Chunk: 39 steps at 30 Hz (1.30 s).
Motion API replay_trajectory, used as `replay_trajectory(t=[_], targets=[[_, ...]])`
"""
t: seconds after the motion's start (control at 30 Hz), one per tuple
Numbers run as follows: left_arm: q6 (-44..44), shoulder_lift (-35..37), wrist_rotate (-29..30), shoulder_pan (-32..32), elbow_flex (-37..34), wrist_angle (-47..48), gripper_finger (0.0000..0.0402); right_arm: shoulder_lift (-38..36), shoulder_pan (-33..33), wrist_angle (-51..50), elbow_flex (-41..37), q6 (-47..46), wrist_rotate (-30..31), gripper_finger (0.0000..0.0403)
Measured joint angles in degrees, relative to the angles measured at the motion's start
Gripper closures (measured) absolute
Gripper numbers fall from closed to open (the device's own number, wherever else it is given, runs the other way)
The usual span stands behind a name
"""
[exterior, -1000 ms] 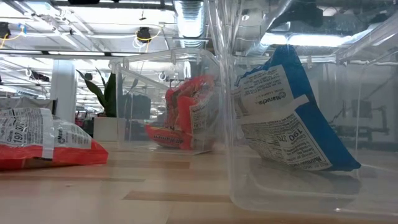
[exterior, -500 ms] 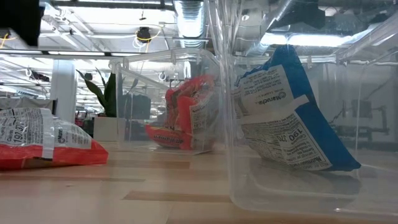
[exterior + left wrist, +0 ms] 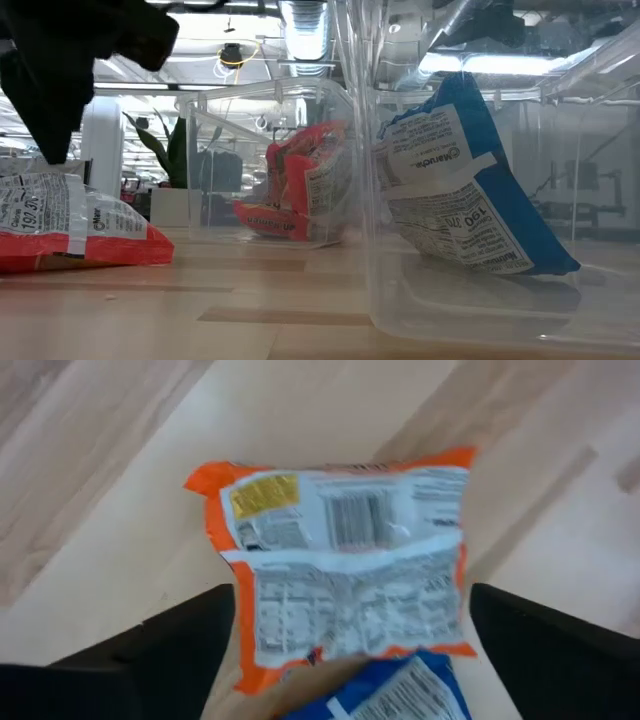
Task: Sort Maruchan noodles
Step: Put the orange noodle pack into the middle transparent bin
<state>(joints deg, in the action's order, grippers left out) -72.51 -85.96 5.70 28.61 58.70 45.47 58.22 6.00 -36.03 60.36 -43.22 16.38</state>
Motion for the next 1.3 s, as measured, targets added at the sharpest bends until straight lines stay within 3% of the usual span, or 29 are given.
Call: replay_trajectory(t=[0.37, 0.77, 0.9, 1.13, 1.3], targets=[[-2.94, -8.64, 0.57, 0.01, 0.02, -7.24, 0.0007, 0.0, 0.0, -0.21, 0.0, 0.02, 0.0, 0.0112], [-5.22, -16.58, 0.16, 0.06, 0.46, -7.37, 0.0023, 0.0, 0.0, -0.4, 0.0, 0.13, 0.0, 0.0112], [-5.65, -16.14, 0.62, 0.08, 0.67, -5.45, 0.011, 0.0, 0.0, -0.55, 0.0, 0.15, 0.02, 0.0112], [-3.84, -11.01, 3.58, 0.25, 2.36, 1.05, 0.0373, -0.02, -0.01, -2.45, 0.0, 0.13, 0.02, 0.0112], [-3.08, -3.79, 1.55, 0.25, 2.49, 3.37, 0.0386, -0.02, 0.0, -2.56, 0.0, 0.13, 0.02, 0.0112]])
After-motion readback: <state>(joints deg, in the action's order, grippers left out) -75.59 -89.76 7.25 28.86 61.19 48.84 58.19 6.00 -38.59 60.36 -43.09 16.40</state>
